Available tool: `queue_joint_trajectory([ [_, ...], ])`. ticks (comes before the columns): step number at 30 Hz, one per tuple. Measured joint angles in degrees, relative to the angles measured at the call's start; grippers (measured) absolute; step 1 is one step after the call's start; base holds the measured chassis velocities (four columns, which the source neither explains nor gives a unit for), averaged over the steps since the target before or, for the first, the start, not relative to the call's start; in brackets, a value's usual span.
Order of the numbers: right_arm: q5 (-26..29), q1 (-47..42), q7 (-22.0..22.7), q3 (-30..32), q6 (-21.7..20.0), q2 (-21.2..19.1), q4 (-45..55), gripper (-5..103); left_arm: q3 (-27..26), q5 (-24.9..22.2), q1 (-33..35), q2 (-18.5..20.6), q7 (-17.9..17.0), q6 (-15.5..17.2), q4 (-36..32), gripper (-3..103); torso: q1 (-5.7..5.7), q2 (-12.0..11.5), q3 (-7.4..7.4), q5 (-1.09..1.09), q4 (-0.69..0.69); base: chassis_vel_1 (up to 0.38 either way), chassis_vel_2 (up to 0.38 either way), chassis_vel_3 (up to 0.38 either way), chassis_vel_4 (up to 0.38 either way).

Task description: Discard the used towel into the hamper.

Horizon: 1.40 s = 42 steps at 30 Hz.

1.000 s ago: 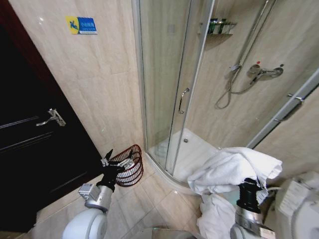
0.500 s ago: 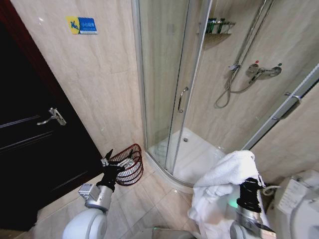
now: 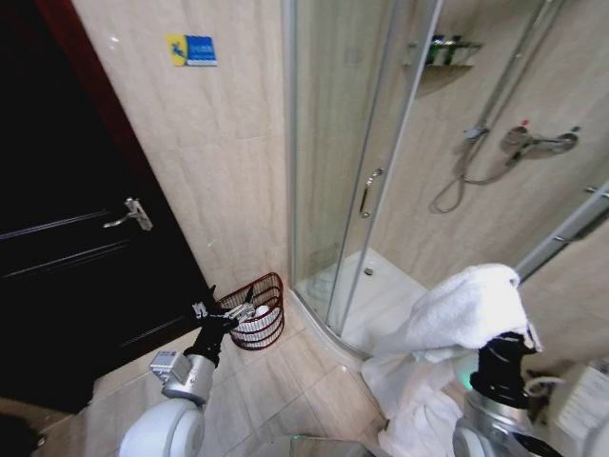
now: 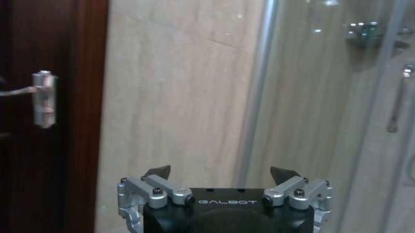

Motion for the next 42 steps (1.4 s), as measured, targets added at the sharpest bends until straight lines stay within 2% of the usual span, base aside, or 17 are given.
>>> queue_joint_trajectory([
  [16,-0.4,1.2,-0.2,0.0,-1.0,-0.6,2.3,7,0.0,0.0,0.0,0.0,0.0,0.0,0.0,100,0.00,0.0,0.00,0.00,0.02,0.107,0.115,0.110,0.109],
  [20,-0.7,2.1,-0.2,-0.1,-1.7,-0.9,2.2,7,0.0,0.0,0.0,0.0,0.0,0.0,0.0,100,0.00,0.0,0.00,0.01,-0.01,0.022,0.035,0.023,-0.001],
  [33,-0.6,4.5,-0.2,-0.2,-3.3,-2.0,1.5,7,0.0,0.0,0.0,0.0,0.0,0.0,0.0,100,0.00,0.0,0.00,-0.02,-0.01,0.146,0.138,-0.138,-0.144],
  [34,-0.5,4.9,-0.2,-0.4,-3.5,-2.3,1.5,7,0.0,0.0,0.0,0.0,0.0,0.0,0.0,100,0.00,0.0,0.00,0.02,0.00,0.224,0.236,-0.239,-0.224],
  [37,-0.4,5.4,-0.3,-0.5,-3.5,-2.7,1.5,7,0.0,0.0,0.0,0.0,0.0,0.0,0.0,100,0.00,0.0,0.00,-0.05,-0.02,0.218,0.198,-0.197,-0.217],
  [38,-0.4,6.0,-0.3,-0.6,-3.6,-3.1,1.4,7,0.0,0.0,0.0,0.0,0.0,0.0,0.0,100,0.02,0.0,0.01,-0.08,0.02,0.163,0.143,-0.154,-0.125],
  [39,-0.4,6.5,-0.4,-0.7,-3.8,-3.4,1.4,7,0.0,0.0,0.0,0.0,0.0,0.0,0.0,100,0.01,0.0,0.00,0.00,-0.01,0.163,0.091,-0.074,-0.125],
  [42,0.0,8.0,-0.4,-0.8,-4.6,-4.5,1.5,7,0.0,0.0,0.0,0.0,0.0,0.0,0.0,100,0.00,0.0,0.00,-0.03,-0.01,0.068,0.061,-0.044,-0.061],
])
